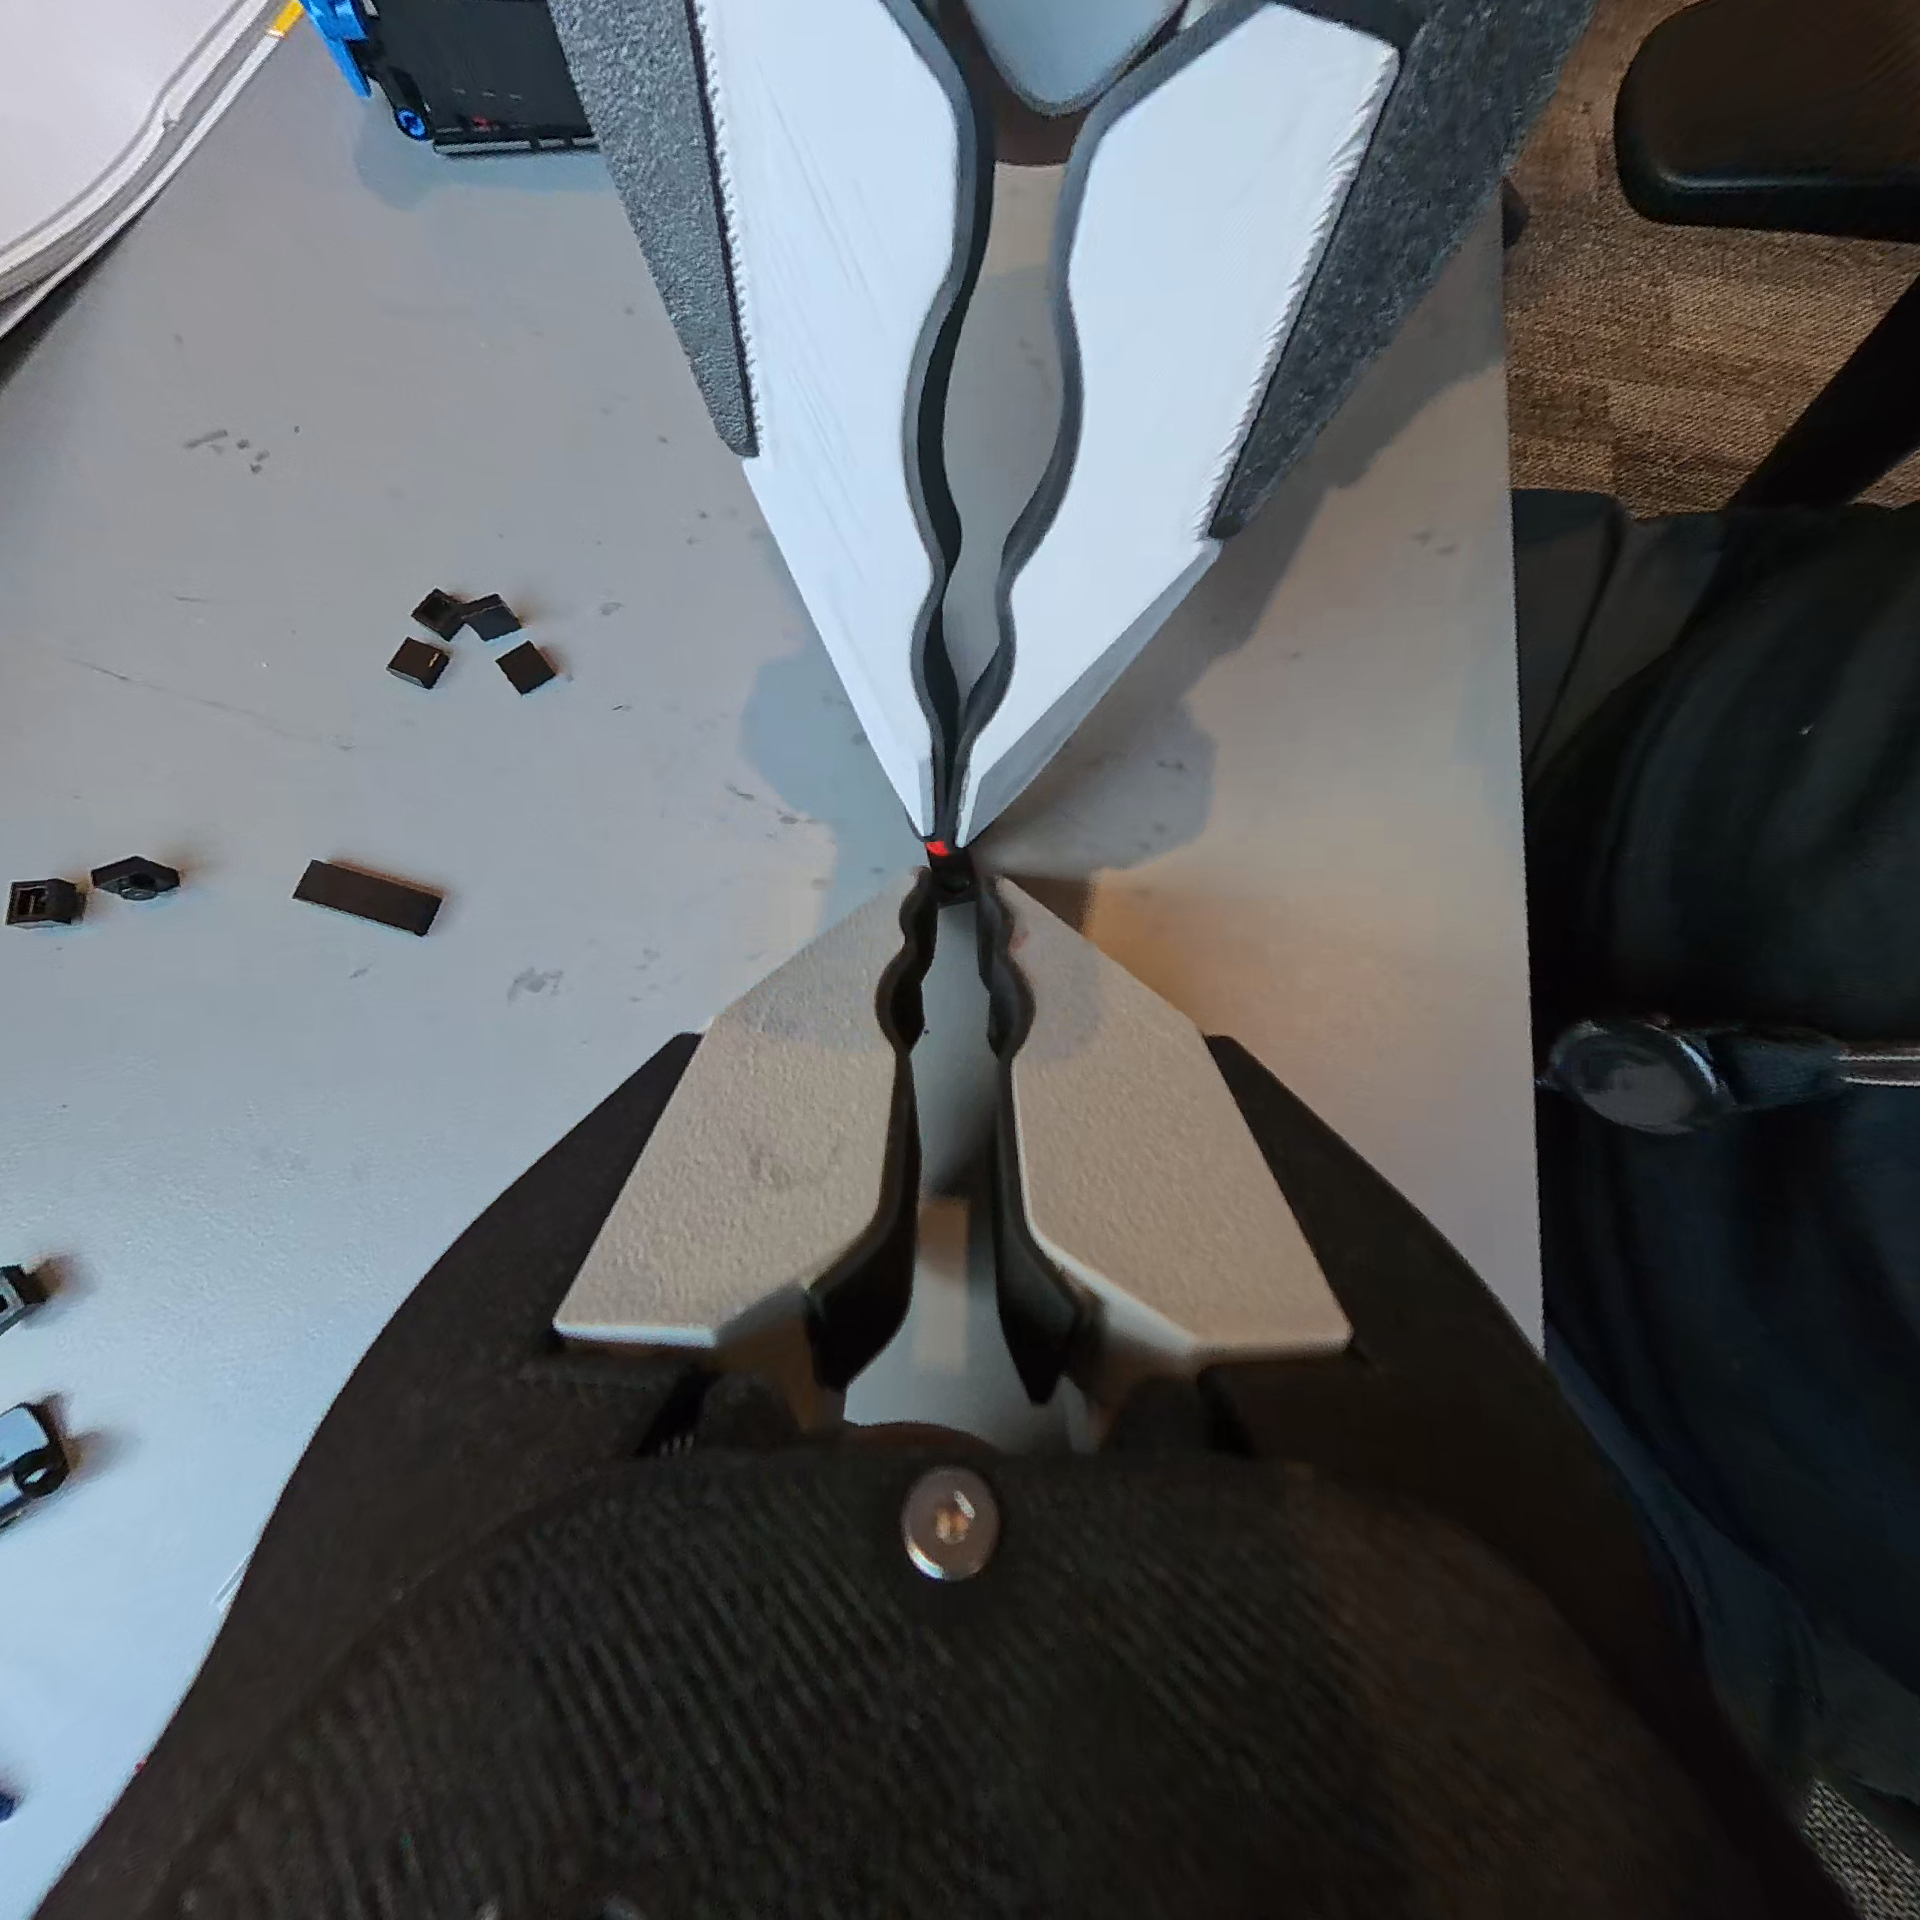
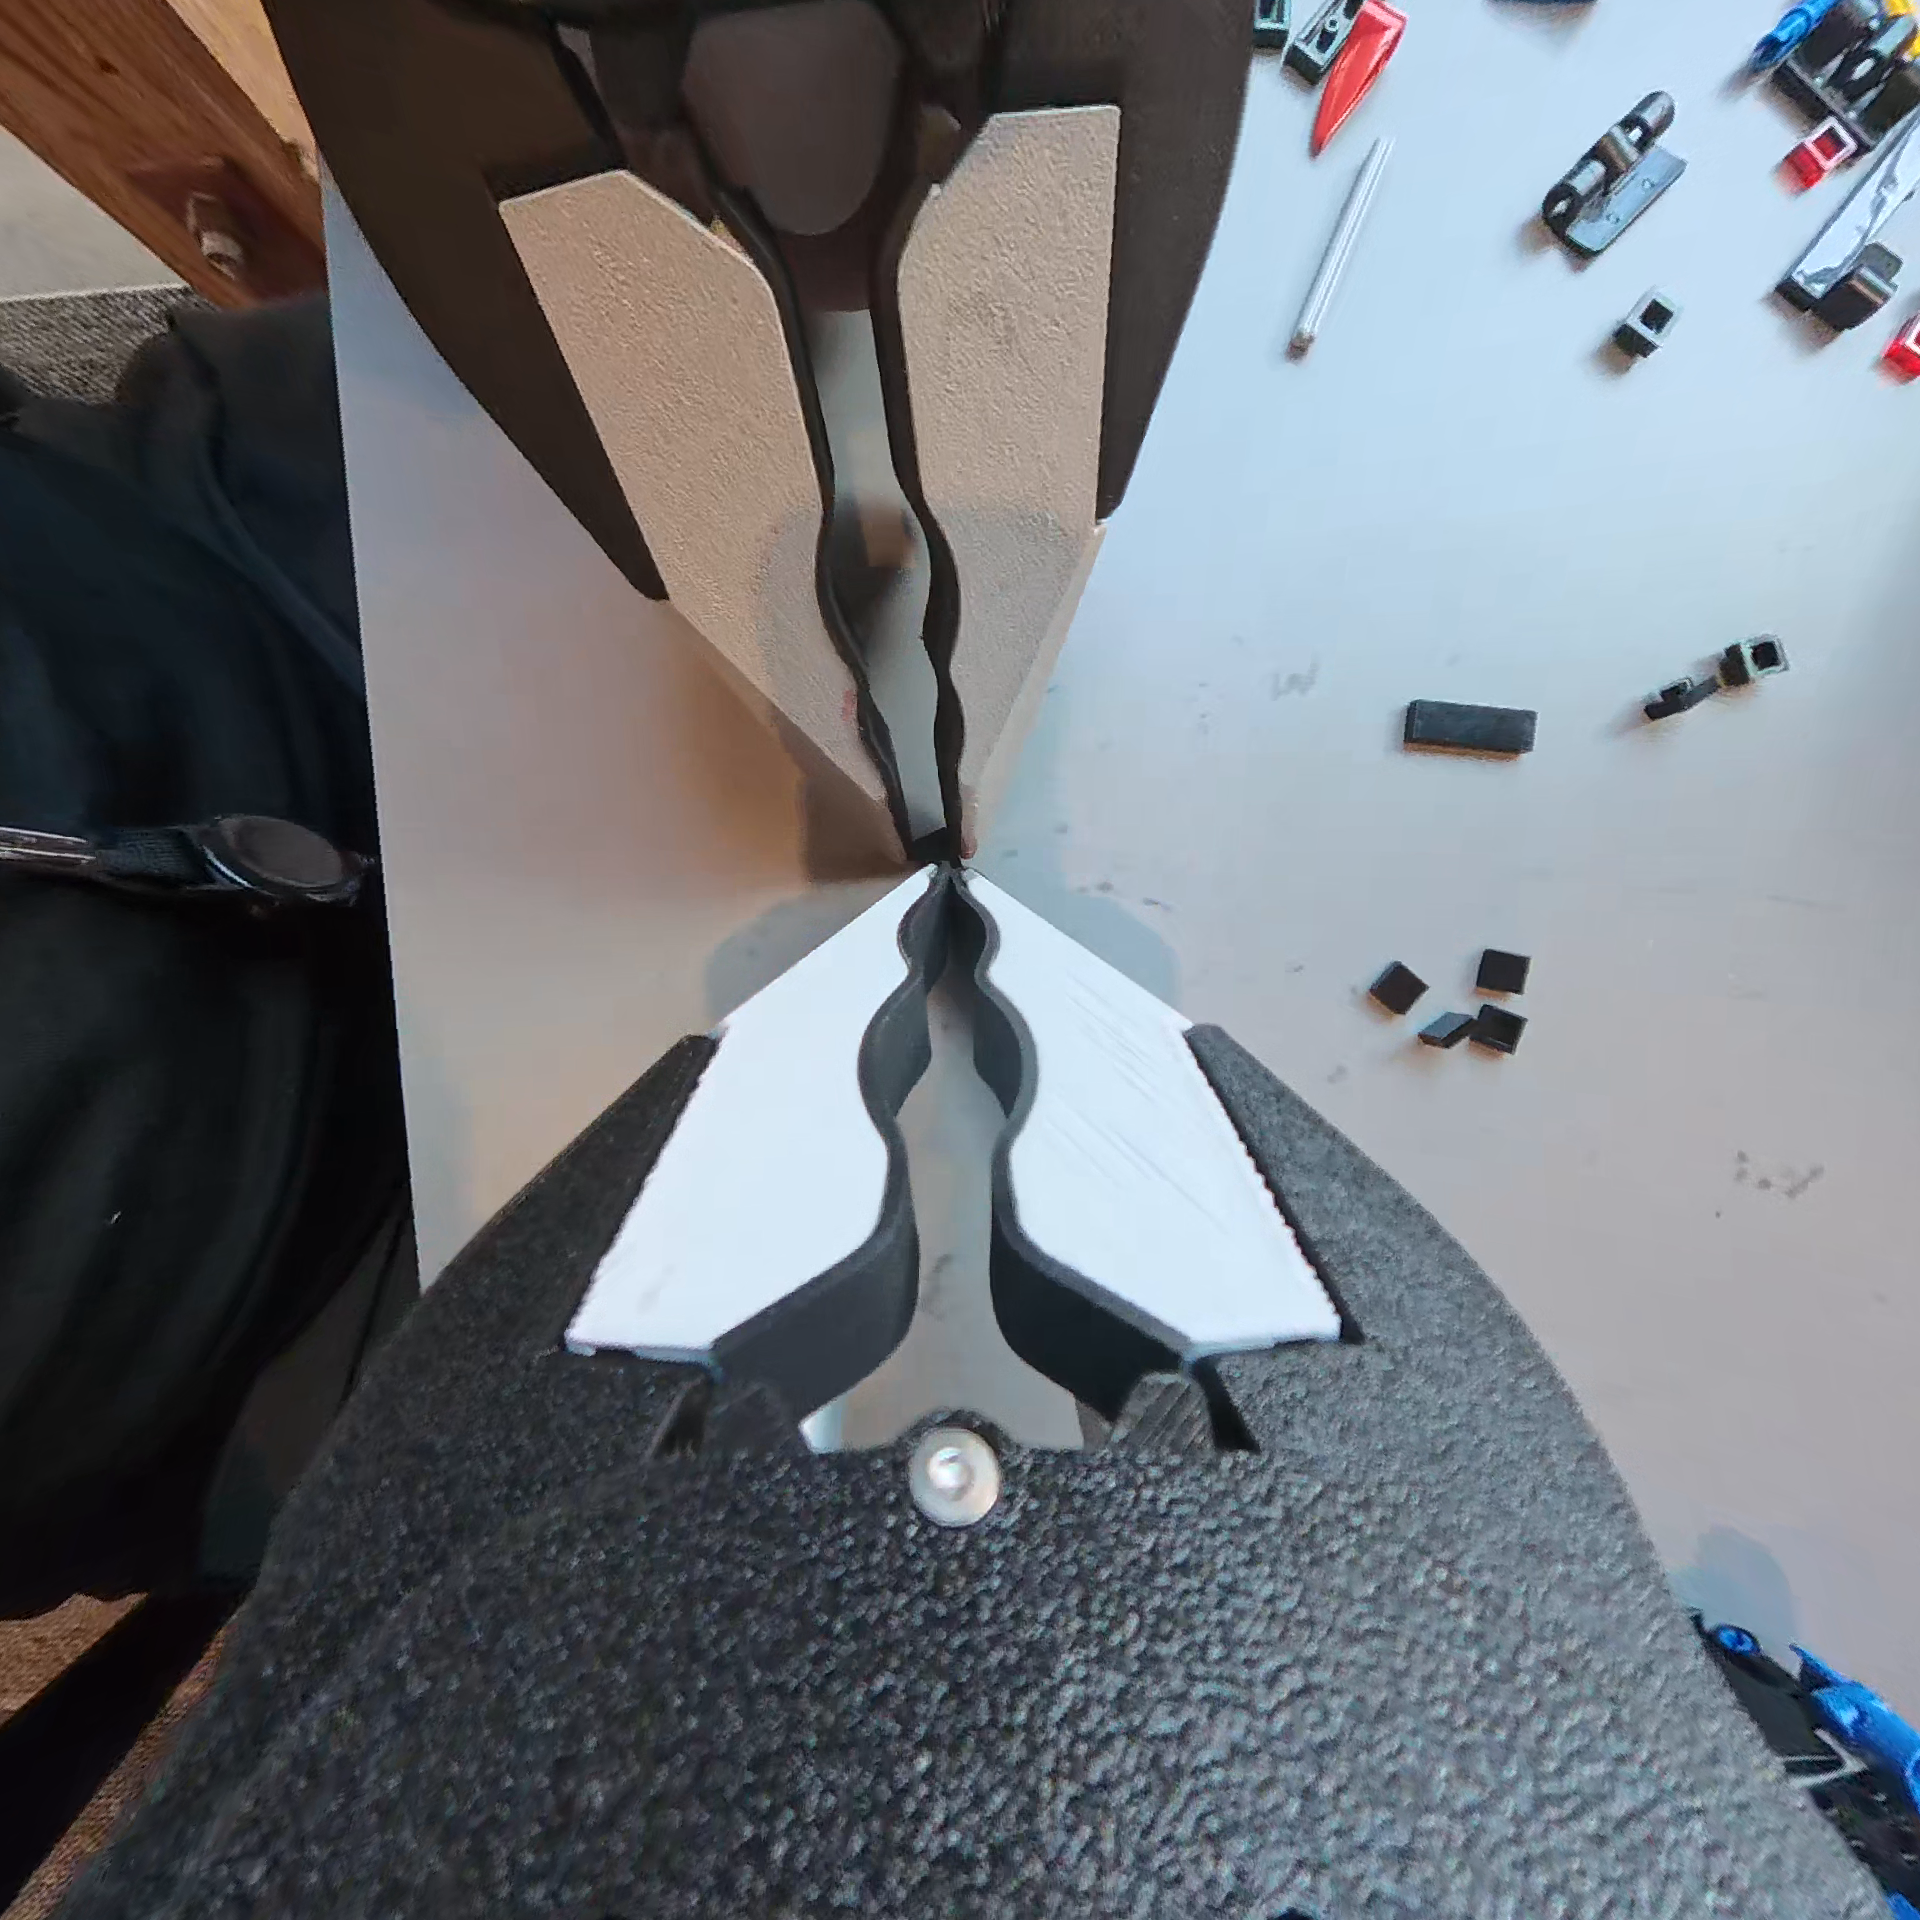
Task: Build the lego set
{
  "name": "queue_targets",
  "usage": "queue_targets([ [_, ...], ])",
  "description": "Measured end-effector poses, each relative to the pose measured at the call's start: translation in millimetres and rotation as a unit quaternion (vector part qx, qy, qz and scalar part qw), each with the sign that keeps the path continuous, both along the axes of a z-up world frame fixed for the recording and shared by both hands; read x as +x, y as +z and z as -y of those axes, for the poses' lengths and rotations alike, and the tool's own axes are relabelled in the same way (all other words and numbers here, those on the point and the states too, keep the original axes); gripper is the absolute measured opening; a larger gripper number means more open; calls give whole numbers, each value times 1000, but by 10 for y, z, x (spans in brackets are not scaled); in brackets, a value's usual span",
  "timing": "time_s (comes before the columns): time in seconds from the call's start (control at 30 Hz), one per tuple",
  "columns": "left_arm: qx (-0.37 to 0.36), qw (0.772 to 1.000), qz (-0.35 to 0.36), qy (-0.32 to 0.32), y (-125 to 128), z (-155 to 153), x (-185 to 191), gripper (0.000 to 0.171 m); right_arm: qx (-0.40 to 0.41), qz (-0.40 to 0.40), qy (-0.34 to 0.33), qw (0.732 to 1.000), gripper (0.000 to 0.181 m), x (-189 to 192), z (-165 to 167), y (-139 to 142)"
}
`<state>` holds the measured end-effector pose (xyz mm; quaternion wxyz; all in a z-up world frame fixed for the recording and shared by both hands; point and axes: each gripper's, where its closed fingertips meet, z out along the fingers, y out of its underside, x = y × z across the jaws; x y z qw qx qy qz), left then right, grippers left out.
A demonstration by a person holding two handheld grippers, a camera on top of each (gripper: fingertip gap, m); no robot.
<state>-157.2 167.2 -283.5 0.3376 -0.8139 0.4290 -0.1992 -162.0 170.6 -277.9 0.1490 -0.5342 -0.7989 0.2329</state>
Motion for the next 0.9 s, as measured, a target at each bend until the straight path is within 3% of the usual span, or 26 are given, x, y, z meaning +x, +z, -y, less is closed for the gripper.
queue_targets([
  [0.3,-2,1000,1,-1,0,6,0,5,-26,14,3,1000,0,-1,5,-6],
  [0.47,0,1000,0,2,0,1,-9,4,-58,-20,-43,997,0,-22,1,4],
  [0.67,5,1000,-3,-11,2,31,-20,5,-38,-81,-52,995,5,26,-27,120],
  [0.9,13,1000,-10,4,5,10,-55,11,23,-72,-41,996,11,102,-134,-53],
])
